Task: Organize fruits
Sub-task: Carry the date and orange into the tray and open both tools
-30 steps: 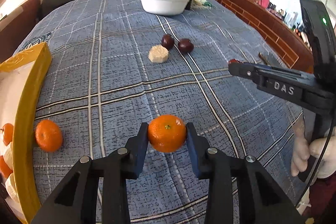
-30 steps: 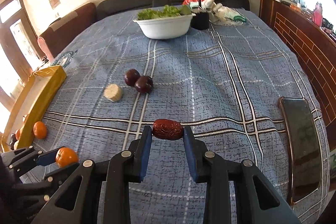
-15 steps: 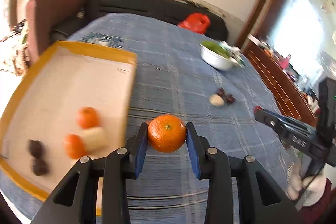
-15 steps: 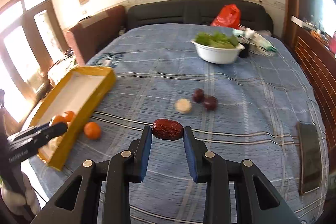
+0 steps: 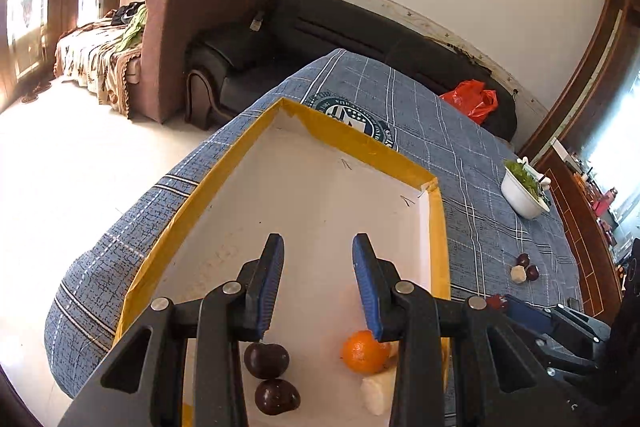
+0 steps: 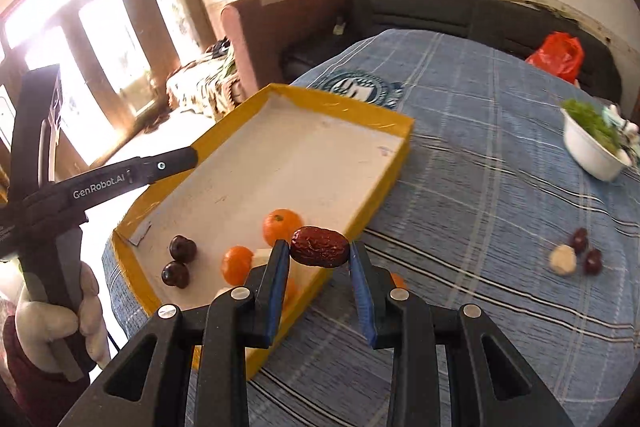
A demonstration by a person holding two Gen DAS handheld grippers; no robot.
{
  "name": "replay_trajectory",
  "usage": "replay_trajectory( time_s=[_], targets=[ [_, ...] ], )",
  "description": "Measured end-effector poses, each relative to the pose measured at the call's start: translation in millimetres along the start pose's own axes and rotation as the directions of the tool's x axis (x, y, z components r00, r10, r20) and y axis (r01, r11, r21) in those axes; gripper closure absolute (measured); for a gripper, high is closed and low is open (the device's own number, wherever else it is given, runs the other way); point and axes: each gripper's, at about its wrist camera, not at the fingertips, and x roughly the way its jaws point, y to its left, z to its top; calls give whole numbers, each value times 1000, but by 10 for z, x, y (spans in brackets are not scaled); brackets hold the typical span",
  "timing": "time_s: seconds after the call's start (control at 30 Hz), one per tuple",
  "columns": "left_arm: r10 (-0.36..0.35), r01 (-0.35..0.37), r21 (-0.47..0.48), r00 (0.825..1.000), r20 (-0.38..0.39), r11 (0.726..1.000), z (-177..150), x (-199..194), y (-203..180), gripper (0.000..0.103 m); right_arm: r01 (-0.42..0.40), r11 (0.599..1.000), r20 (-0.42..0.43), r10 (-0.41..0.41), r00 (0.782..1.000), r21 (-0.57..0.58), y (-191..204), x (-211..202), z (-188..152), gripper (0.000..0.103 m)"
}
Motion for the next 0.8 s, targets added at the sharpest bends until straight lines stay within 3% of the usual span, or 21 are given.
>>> replay_trajectory(
  time_s=[0.1, 0.27, 0.43, 0.5, 0.67, 0.8],
  targets=[
    [-19, 19, -26, 1000, -11, 999, -44, 35, 84, 61, 1, 1000, -26, -1, 1000, -15, 96, 219, 103, 69],
    [-51, 52, -89, 999, 19, 995, -117, -154, 261, 39, -45, 999, -80, 42, 996, -30, 256, 538, 231, 69],
    [-65, 73, -144, 996, 58, 987, -152, -358, 455, 34, -132, 990, -109, 127, 986, -40, 443, 738, 287, 66],
    [-70, 79, -158, 995, 64, 984, -172, -420, 521, 33, -139, 990, -110, 136, 985, -21, 411, 703, 300, 54],
    [-76, 92, -190, 993, 90, 977, -248, -528, 664, 29, -67, 987, -189, 38, 981, -147, 427, 567, 166, 54],
    [-95, 113, -220, 991, 91, 969, -311, -520, 752, 29, 0, 951, -255, -84, 963, -310, 560, 539, -94, 56]
  ],
)
